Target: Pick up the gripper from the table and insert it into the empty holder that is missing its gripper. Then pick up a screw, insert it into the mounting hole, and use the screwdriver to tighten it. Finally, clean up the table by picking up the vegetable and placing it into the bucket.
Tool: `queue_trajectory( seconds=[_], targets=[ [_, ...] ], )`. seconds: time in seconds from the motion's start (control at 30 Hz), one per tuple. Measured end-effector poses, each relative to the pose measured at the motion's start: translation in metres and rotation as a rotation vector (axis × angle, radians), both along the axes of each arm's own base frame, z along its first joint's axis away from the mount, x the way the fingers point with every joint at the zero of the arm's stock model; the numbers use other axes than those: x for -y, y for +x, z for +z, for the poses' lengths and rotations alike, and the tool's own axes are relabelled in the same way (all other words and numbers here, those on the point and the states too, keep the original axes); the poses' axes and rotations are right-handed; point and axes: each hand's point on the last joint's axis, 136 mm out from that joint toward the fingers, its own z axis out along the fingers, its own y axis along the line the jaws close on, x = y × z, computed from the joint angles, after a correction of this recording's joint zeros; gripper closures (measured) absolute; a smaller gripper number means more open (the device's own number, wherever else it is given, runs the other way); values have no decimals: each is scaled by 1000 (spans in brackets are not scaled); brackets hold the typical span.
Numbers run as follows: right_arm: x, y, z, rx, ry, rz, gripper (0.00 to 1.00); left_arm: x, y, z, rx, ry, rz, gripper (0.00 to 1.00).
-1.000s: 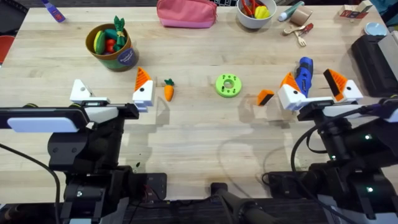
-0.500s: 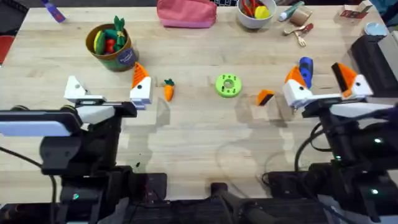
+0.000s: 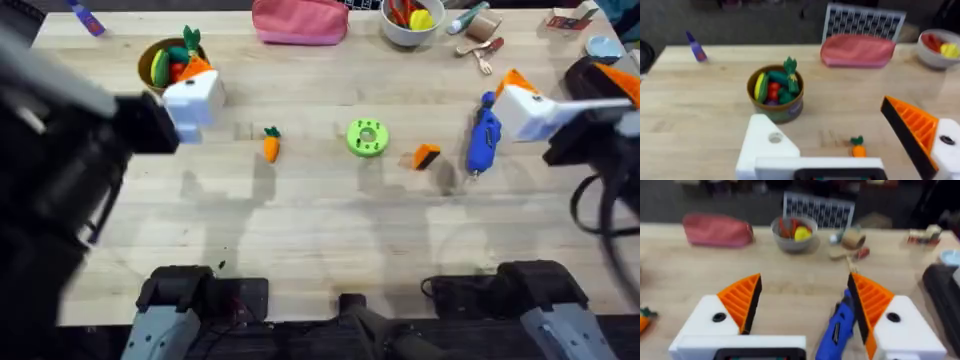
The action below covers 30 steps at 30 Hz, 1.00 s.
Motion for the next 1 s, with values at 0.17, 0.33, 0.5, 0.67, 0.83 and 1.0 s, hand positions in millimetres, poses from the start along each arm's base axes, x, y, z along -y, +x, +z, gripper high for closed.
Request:
queue_trajectory(
  seconds=[0.17, 0.33, 0.5, 0.67, 0.83, 1.0],
  targets=[
    [0, 16, -9, -247, -1, 0, 12, 0, 22, -17, -250, -1, 0, 15],
    [0, 28, -27, -484, -2, 0, 12, 0, 42, -42, -469, -2, 0, 15],
    [0, 34, -49, -661, -2, 0, 12, 0, 57, -65, -622, -3, -1, 15],
    [0, 39, -68, -741, -3, 0, 12, 0, 65, -90, -724, -4, -1, 15],
    [0, 40, -70, -748, -3, 0, 11, 1, 64, -105, -785, -7, -4, 16],
    [0, 40, -70, -748, -3, 0, 10, 16, 62, -109, -805, -1, -38, 15]
  ],
)
